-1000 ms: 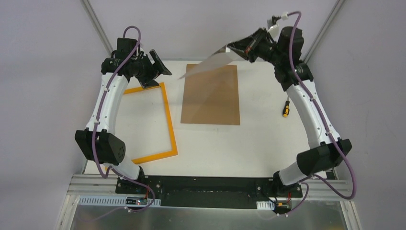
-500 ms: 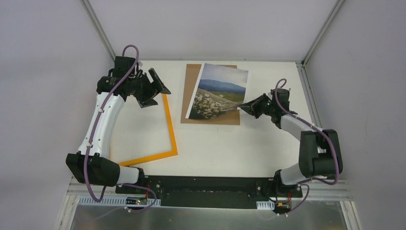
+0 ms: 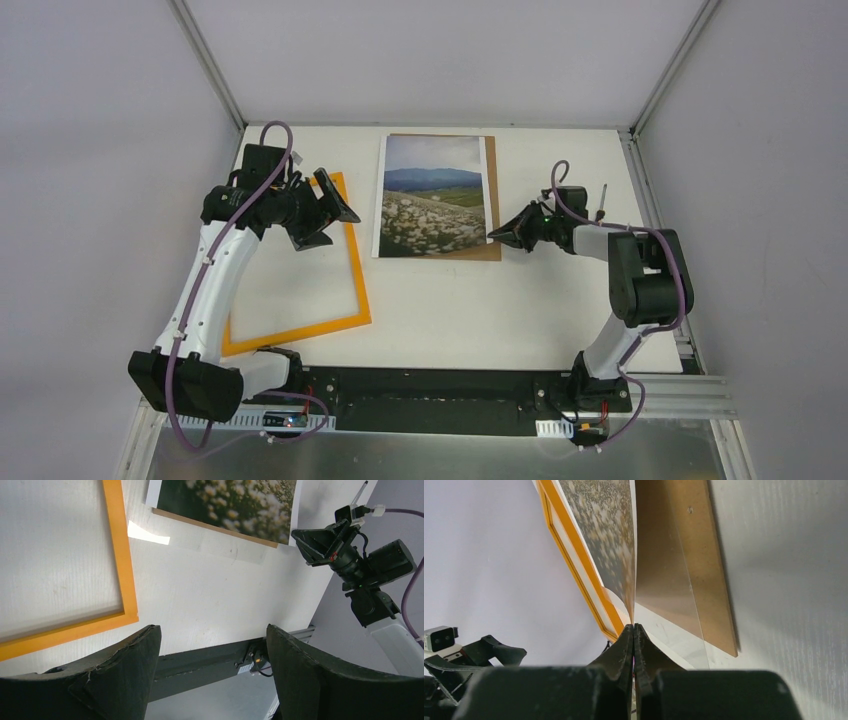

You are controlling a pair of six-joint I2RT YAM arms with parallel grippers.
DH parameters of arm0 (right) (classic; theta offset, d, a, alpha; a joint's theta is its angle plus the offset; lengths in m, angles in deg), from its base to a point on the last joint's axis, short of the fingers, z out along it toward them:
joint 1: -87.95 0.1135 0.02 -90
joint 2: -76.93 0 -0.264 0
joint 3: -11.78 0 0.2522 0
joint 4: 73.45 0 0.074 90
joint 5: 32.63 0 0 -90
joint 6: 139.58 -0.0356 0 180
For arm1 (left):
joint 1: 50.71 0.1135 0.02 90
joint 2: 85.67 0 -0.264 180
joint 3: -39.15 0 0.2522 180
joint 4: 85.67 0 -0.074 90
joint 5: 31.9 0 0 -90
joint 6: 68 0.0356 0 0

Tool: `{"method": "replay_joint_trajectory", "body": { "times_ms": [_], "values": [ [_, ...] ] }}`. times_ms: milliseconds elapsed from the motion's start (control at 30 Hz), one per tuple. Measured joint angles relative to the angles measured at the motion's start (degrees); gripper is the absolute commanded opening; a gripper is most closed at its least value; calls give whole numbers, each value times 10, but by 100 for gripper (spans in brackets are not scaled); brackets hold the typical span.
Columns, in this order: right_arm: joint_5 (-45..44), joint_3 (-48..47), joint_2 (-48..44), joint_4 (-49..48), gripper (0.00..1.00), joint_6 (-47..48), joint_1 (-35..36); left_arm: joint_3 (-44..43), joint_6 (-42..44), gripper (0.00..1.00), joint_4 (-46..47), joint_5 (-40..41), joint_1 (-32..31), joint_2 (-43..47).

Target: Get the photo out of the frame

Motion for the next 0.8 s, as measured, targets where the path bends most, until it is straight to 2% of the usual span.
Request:
{"method": "replay_joint_trajectory", "body": {
  "times_ms": [233,267,300,333,433,500,633,800],
  "values": [
    [-6,-6,0,39,0,47,0,10,-1,79,-6,0,0,10],
    [-10,-6,0,42,9,50,1,10,-1,79,-6,0,0,10],
    [-15,-7,0,47,24,53,2,10,-1,79,-6,0,0,10],
    [-22,-10,0,59,34,57,3,10,-1,79,-6,0,0,10],
    [-66,-23,-12,120,50,88,14,10,-1,79,-6,0,0,10],
    [-126,-38,-44,205,56,117,32,10,-2,79,-6,0,0,11],
    [-267,-106,-133,389,59,166,78,10,-2,79,-7,0,0,20],
    [-373,-121,-296,534,63,200,94,16,-9,79,-8,3,0,38]
  ]
}}
